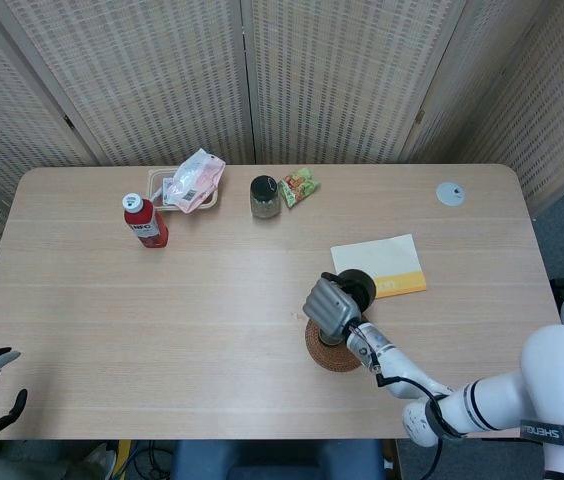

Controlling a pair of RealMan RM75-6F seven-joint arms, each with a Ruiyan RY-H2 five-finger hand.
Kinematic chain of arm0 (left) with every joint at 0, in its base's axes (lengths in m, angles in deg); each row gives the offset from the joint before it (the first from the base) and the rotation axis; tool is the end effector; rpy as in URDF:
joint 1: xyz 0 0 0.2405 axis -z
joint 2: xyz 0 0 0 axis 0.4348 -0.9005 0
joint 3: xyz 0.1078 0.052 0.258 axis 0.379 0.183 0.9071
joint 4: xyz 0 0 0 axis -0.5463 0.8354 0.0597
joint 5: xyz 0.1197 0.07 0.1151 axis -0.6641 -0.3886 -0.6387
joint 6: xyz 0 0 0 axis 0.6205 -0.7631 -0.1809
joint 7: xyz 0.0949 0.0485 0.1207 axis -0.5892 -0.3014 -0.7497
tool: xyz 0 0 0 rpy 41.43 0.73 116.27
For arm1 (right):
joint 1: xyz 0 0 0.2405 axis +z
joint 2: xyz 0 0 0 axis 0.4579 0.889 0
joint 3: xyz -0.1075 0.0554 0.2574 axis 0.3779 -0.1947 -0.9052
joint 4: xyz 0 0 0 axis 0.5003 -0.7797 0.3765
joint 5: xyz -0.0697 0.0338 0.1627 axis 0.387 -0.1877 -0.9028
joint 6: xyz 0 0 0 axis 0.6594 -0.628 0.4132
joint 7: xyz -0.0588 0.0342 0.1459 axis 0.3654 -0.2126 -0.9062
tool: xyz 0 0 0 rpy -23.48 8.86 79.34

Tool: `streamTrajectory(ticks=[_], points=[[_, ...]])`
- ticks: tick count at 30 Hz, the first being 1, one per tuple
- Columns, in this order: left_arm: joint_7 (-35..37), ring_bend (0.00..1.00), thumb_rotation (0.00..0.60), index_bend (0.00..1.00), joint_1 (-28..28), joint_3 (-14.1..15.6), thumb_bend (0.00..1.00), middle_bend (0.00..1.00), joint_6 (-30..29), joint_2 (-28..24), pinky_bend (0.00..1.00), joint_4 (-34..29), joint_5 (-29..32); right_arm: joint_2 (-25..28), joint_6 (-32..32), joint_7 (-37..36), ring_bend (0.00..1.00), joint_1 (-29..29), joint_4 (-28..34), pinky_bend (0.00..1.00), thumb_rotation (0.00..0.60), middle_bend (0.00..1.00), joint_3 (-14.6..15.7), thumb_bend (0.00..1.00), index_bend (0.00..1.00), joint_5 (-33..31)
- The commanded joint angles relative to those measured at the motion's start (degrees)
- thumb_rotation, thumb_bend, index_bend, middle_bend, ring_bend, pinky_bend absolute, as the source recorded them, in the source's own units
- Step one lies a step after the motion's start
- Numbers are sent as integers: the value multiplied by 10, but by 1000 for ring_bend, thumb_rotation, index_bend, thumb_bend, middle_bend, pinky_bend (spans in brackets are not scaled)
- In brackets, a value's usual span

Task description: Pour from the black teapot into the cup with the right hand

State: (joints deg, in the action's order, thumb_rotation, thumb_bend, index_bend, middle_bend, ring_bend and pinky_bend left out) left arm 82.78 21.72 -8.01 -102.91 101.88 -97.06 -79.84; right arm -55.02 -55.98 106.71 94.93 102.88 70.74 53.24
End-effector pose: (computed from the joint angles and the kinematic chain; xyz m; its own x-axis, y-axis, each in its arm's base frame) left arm -0.3787 0.1337 0.1609 0.3743 -0.0385 0.9265 0.9258 0.0716 -0.3711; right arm -0.0970 -0.3582 0.0072 0.9829 0.0992 0.1549 -0.0513 -0.6609 0.7488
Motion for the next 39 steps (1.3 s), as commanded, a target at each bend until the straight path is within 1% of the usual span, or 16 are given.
streamTrajectory(ticks=[1, 18, 24, 33, 39], points=[[0, 212, 600, 248, 0, 0, 362, 198, 0, 0, 78, 0, 0, 0, -2, 3, 909, 2, 2, 501, 439, 934, 2, 571, 994, -2], [-1, 212, 600, 248, 0, -1, 363, 198, 0, -1, 77, -1, 0, -2, -10, 11, 910, 9, 6, 513, 440, 934, 9, 564, 995, -12], [-1, 212, 600, 249, -1, -1, 363, 198, -2, -2, 77, -1, 0, -3, -10, -3, 910, 6, 7, 513, 440, 934, 7, 564, 995, -9], [-8, 212, 600, 248, -1, 0, 362, 198, -4, -5, 77, -8, -3, 1, -10, -71, 910, -21, -1, 513, 438, 934, 0, 561, 994, 20], [-18, 212, 600, 249, 1, 1, 363, 198, -4, -8, 77, -18, -8, 6, -5, -139, 910, -49, -12, 513, 440, 934, -8, 552, 994, 51]])
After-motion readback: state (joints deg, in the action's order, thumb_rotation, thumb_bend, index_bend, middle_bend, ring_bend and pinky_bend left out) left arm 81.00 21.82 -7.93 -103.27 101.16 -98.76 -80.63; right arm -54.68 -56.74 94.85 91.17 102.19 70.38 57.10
